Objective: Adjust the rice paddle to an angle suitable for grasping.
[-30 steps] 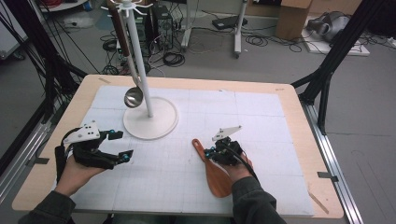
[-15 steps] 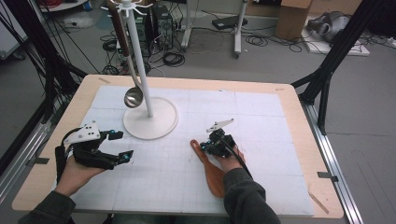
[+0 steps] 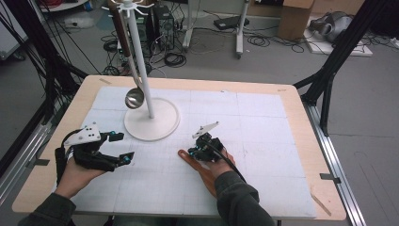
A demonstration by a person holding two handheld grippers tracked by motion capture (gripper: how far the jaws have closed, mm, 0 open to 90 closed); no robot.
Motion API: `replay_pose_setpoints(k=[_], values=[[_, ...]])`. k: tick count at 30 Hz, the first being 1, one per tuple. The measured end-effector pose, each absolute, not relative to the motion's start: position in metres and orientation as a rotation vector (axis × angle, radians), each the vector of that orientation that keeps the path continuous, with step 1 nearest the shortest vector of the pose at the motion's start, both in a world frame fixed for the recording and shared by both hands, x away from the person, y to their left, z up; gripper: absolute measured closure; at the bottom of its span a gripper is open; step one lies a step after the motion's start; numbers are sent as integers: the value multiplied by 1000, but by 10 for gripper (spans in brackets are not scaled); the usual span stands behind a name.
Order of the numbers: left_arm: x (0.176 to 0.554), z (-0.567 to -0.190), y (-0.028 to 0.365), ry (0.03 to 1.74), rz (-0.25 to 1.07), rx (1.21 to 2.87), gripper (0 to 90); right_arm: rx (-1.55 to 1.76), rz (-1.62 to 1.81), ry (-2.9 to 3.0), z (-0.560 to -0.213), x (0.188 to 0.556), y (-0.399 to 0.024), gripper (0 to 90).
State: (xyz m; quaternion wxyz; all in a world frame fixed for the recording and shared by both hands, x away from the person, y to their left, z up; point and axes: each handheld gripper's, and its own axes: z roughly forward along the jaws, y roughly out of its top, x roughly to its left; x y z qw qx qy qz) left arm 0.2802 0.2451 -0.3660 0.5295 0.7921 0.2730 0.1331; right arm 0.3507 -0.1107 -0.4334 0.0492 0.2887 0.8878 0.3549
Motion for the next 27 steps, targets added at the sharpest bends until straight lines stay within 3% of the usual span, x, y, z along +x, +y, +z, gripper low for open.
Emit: replay_pose_setpoints(k=[12,20,27], values=[[280,-367,244,651,317,1899,177,912,1094,2682,-424,319,-120,583],[281,-368,242,651,315,1906,177,879,1016,2682,-432,308,-115,558],[283,-369,242,655,315,1907,177,777,951,2691,-433,306,-110,628]])
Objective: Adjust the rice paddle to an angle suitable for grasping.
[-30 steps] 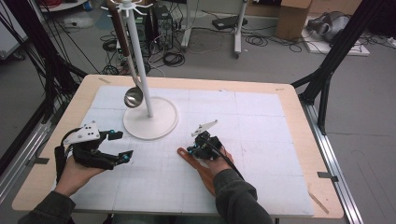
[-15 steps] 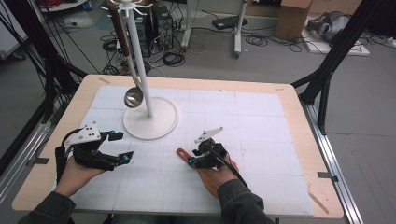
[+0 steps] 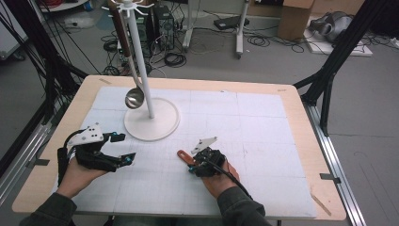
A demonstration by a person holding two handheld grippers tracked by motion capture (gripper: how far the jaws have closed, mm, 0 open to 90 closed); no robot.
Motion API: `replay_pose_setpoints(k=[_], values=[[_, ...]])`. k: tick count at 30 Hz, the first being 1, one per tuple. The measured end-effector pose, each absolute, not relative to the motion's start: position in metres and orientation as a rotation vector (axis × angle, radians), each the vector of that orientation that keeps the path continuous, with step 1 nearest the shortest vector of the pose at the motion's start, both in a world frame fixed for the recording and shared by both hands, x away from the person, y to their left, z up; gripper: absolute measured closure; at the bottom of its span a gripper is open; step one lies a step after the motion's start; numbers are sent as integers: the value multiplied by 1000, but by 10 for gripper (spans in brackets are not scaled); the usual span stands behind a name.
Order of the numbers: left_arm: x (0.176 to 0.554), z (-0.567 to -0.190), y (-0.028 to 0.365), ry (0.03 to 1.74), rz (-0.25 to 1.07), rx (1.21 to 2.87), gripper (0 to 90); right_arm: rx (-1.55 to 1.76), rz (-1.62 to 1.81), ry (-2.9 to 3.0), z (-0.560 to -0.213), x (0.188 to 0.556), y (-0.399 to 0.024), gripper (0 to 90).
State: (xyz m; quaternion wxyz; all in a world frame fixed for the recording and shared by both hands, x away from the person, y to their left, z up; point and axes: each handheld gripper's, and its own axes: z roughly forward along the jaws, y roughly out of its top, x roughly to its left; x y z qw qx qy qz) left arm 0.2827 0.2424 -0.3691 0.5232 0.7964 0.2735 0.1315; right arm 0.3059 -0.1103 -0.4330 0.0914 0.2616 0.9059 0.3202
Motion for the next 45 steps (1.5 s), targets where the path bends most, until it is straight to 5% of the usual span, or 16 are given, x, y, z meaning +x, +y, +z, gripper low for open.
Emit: replay_pose_setpoints(k=[20,45], values=[[286,-372,238,654,297,1915,179,808,1000,2724,-434,314,-114,653],[297,-384,205,621,129,1933,287,638,1265,2637,-406,297,-116,653]])
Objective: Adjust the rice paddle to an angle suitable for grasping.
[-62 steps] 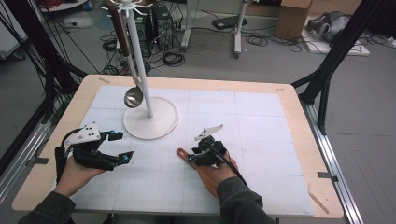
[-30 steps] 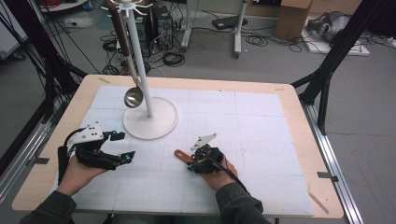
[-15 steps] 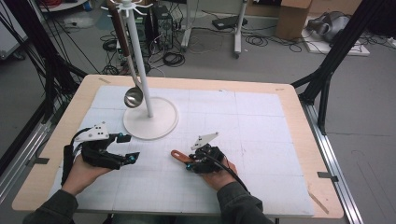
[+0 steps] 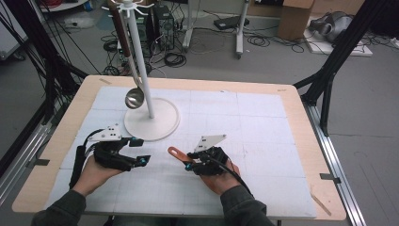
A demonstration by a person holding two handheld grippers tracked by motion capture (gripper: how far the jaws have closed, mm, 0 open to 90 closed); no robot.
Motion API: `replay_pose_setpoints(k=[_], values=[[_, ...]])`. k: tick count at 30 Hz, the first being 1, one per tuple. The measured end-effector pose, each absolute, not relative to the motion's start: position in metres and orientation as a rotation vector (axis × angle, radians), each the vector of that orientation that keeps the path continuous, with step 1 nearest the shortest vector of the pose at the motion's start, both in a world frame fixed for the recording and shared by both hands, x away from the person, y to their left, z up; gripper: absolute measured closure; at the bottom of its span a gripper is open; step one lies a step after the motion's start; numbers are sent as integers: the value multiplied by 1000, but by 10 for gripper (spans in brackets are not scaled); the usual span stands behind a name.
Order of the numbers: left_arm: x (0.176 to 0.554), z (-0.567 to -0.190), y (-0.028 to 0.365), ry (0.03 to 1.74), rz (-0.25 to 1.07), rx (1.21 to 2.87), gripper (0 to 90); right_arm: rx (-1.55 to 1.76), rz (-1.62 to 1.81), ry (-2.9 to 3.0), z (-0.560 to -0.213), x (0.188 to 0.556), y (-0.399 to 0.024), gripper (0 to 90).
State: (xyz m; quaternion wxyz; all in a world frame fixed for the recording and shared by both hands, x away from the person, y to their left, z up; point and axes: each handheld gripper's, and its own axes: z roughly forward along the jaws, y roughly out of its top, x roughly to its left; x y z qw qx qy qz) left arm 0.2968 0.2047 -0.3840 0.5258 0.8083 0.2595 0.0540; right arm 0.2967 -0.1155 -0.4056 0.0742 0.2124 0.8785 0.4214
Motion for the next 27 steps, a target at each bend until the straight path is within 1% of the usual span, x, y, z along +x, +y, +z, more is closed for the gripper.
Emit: replay_pose_setpoints(k=[4,9,13,19,25,27], values=[[300,-387,196,615,90,1942,294,620,1284,2630,-403,295,-113,652],[303,-390,189,605,58,1940,326,599,1307,2621,-398,293,-108,652],[304,-392,184,605,-8,1920,343,571,1318,2608,-395,291,-104,652],[305,-393,178,588,-33,1930,384,551,1330,2604,-392,288,-97,652],[306,-397,170,596,-54,1939,397,532,1348,2607,-391,288,-92,651],[306,-397,168,598,-59,1936,423,519,1342,2608,-391,288,-90,651]])
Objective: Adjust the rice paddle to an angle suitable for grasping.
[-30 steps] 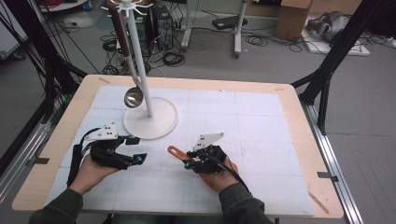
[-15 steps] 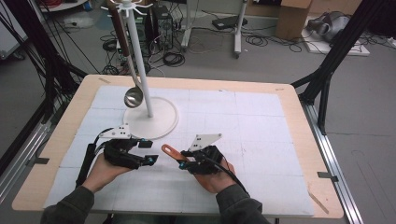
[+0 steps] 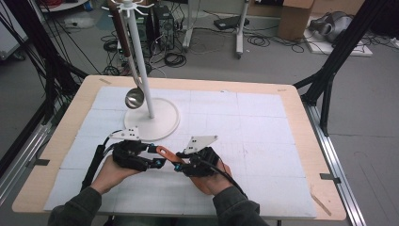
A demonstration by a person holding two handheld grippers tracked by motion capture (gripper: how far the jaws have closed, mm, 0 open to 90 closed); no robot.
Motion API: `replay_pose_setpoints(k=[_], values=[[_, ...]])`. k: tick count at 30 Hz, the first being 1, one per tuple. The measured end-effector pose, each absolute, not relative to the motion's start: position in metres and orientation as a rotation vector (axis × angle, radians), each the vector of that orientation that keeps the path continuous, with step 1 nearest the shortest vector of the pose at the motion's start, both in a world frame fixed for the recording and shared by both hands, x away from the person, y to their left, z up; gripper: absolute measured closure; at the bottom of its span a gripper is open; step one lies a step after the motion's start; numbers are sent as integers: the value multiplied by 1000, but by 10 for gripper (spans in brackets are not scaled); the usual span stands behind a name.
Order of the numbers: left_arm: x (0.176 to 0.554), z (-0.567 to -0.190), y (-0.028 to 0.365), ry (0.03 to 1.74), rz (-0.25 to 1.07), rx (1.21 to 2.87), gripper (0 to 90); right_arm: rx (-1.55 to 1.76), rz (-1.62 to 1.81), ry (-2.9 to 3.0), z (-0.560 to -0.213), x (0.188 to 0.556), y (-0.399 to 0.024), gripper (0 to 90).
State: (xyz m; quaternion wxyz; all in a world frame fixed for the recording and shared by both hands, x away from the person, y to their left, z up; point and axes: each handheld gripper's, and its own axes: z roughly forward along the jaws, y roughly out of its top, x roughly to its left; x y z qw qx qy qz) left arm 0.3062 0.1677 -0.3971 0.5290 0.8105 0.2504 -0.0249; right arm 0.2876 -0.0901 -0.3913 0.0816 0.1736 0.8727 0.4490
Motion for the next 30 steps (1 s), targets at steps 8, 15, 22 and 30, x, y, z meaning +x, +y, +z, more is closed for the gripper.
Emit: replay_pose_setpoints(k=[8,15,22,30], values=[[306,-395,166,610,-29,1914,578,516,1353,2601,-390,287,-90,650],[305,-391,166,598,-29,1892,593,523,1356,2630,-392,290,-90,640],[304,-389,165,589,-36,1882,592,562,1378,2719,-396,297,-94,639],[301,-377,168,586,-34,1834,570,537,1430,2670,-383,297,-94,656]])
